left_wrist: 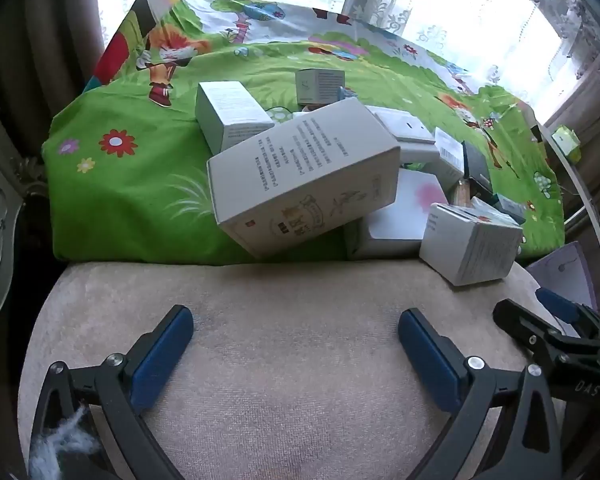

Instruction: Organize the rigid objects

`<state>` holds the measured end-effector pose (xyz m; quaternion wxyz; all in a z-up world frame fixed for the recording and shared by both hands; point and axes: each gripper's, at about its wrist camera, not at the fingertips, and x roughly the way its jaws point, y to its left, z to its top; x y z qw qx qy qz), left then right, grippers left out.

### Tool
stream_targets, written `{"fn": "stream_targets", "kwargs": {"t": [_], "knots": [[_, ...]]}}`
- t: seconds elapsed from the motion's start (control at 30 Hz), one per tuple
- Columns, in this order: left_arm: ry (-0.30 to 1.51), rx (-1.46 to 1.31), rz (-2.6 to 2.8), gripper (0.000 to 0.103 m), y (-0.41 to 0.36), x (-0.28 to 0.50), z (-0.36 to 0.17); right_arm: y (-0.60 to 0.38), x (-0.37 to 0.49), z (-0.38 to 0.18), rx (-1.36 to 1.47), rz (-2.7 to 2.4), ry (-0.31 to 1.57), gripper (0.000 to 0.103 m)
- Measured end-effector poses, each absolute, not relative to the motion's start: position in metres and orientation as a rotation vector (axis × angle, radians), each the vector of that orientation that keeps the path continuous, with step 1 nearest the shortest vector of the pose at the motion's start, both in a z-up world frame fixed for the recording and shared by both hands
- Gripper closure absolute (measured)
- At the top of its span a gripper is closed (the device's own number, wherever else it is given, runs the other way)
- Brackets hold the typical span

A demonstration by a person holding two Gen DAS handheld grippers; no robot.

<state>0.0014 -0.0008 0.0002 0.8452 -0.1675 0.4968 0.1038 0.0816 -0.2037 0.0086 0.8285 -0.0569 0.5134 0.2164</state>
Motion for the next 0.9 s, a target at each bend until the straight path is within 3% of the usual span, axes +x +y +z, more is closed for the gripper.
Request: {"fn": "stream_targets", "kwargs": {"t": [0.9], "knots": [[1.025,-0.358,0.25,0.0,-0.0003,0.0006,0.0007,-0.2022,0.0807,0.0087,-0.121,0.46,1.086,0.0]]}}
